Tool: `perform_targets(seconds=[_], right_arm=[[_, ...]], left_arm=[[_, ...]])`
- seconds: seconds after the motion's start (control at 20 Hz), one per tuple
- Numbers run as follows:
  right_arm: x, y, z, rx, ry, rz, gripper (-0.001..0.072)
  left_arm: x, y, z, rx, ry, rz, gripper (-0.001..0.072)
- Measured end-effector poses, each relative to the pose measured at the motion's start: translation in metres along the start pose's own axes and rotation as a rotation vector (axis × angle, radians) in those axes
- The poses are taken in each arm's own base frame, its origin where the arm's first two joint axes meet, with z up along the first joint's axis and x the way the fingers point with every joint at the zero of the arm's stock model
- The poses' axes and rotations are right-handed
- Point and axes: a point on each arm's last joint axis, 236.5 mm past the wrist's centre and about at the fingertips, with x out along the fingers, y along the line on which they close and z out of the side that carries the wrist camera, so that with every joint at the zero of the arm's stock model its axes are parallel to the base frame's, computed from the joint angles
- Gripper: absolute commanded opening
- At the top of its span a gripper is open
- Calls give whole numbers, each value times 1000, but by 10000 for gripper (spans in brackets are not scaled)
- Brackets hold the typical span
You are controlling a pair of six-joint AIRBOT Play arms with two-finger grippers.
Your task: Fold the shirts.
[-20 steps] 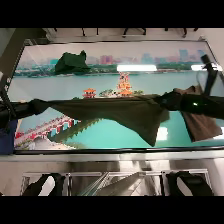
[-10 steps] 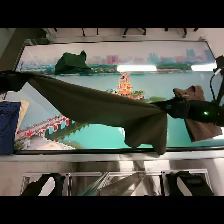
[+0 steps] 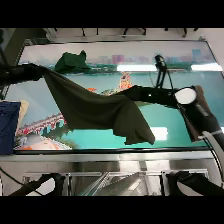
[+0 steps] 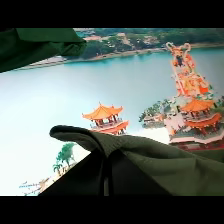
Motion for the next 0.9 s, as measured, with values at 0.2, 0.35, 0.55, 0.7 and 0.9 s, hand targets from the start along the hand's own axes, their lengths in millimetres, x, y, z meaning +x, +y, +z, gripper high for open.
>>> perform_targets(seconds=[0.2,0.35,0.55,0.7,0.9], right_arm=[[44,-39,-2,80,-34,-57,23],[55,-51,-1,62,-52,-82,707],[45,-50,11,46,-72,-68,707],[7,-34,27,36,-65,-3,702],[-53,-6,41,14,-63,79,698]], left_arm=[[52,14,-7,17,-2,21,14],[70,26,-2,17,-43,55,664],[64,41,2,-27,-62,76,707],[34,59,-23,-91,36,89,707],[9,91,-116,-242,245,136,708]])
